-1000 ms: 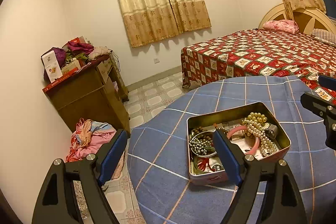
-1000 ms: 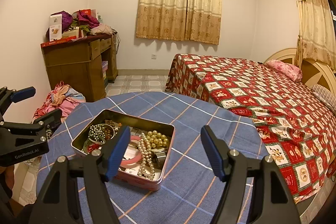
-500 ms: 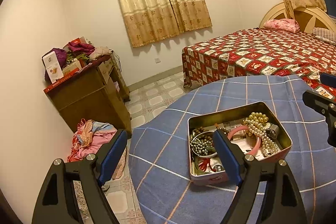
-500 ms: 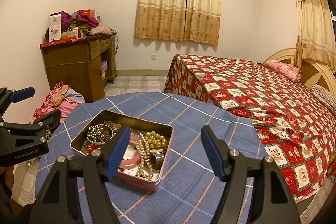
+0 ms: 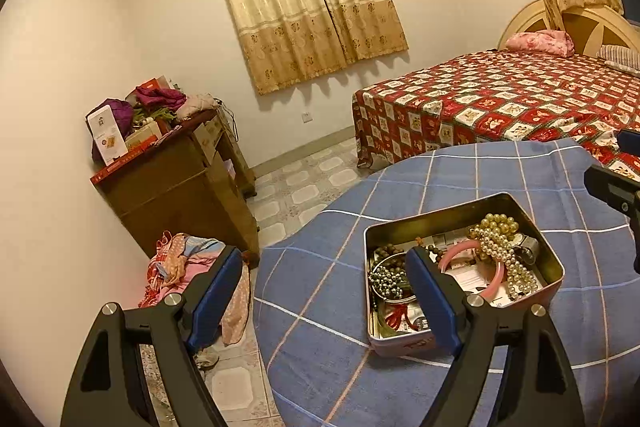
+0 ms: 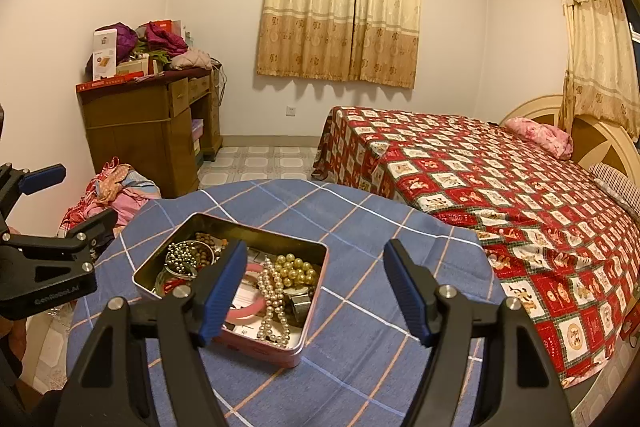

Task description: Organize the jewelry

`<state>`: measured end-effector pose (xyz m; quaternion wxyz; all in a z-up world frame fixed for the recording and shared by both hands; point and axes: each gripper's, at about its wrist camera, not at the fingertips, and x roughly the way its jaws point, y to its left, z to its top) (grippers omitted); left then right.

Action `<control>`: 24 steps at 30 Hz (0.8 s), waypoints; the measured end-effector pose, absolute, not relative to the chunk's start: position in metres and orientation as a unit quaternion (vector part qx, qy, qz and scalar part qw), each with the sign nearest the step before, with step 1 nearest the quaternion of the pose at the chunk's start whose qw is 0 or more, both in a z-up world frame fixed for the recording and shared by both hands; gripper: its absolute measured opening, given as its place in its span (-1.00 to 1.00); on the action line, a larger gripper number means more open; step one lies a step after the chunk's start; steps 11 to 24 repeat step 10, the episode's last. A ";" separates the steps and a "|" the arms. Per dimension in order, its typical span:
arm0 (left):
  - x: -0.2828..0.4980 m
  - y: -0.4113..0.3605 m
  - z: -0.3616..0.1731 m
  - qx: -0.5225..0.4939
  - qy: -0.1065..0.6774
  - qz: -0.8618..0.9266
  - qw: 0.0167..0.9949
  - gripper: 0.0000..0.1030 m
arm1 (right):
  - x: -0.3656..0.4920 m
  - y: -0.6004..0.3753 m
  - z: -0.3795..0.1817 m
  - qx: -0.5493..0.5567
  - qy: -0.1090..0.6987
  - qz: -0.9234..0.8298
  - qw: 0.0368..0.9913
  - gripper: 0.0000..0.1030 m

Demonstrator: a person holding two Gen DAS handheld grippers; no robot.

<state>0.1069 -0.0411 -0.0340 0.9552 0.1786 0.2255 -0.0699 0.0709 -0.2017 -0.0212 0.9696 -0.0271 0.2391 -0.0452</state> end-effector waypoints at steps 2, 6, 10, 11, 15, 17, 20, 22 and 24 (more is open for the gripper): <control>0.108 -0.041 -0.035 0.180 0.227 -0.068 0.955 0.63 | 0.071 -0.202 -0.021 -0.027 0.240 -0.045 0.969 0.43; 0.108 -0.041 -0.036 0.181 0.224 -0.066 0.956 0.63 | 0.071 -0.202 -0.021 -0.027 0.239 -0.045 0.970 0.46; 0.107 -0.043 -0.037 0.182 0.219 -0.067 0.956 0.63 | 0.071 -0.202 -0.022 -0.027 0.240 -0.045 0.969 0.49; 0.107 -0.043 -0.037 0.182 0.219 -0.067 0.956 0.63 | 0.071 -0.202 -0.022 -0.027 0.240 -0.045 0.969 0.49; 0.107 -0.043 -0.037 0.182 0.219 -0.067 0.956 0.63 | 0.071 -0.202 -0.022 -0.027 0.240 -0.045 0.969 0.49; 0.107 -0.043 -0.037 0.182 0.219 -0.067 0.956 0.63 | 0.071 -0.202 -0.022 -0.027 0.240 -0.045 0.969 0.49; 0.107 -0.043 -0.037 0.182 0.219 -0.067 0.956 0.63 | 0.071 -0.202 -0.022 -0.027 0.240 -0.045 0.969 0.49; 0.107 -0.043 -0.037 0.182 0.219 -0.067 0.956 0.63 | 0.071 -0.202 -0.022 -0.027 0.240 -0.045 0.969 0.49; 0.107 -0.043 -0.037 0.182 0.219 -0.067 0.956 0.63 | 0.071 -0.202 -0.022 -0.027 0.240 -0.045 0.969 0.49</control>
